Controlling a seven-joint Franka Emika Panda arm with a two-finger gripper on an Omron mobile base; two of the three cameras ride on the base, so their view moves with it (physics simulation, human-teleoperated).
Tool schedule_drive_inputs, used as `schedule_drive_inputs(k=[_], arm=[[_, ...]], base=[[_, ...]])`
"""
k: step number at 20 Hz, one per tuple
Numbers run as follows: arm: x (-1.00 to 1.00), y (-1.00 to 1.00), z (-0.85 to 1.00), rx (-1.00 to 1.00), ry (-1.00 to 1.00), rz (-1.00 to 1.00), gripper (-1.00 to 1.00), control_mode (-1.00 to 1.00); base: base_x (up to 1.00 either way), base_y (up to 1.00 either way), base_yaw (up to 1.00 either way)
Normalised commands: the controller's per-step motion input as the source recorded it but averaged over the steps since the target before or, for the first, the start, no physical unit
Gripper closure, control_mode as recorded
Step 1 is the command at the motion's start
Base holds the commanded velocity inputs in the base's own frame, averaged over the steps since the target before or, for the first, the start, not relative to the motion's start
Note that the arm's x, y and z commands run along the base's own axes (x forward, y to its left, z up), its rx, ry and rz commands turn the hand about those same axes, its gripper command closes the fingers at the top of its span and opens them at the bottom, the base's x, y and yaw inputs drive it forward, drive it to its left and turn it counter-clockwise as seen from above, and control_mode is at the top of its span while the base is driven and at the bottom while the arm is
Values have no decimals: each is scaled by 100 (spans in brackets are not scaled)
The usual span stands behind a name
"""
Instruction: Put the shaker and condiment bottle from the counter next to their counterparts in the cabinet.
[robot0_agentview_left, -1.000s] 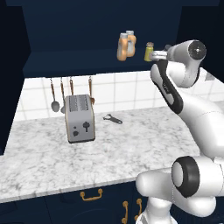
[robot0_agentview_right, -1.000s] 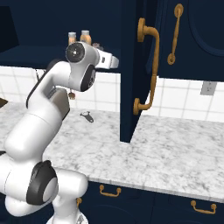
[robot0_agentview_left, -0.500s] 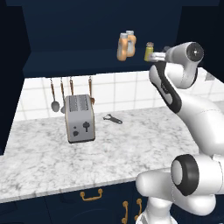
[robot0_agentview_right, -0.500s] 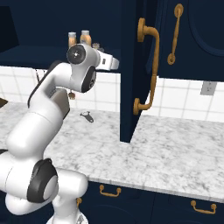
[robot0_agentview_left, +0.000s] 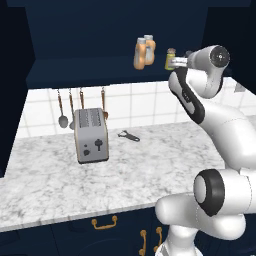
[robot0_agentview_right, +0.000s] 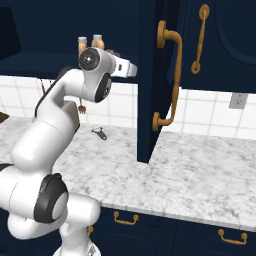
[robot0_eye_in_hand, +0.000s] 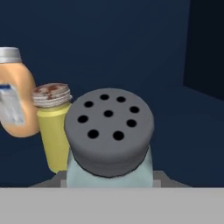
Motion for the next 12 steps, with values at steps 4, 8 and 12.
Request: schedule_drive_inputs(k=[4,8,12], arm=[[18,0,-17,0,0,0,100,-100],[18,0,-22,0,0,0,100,-100],[19,0,-25,0,0,0,100,-100]], base=[[0,0,0],[0,0,0],[0,0,0]])
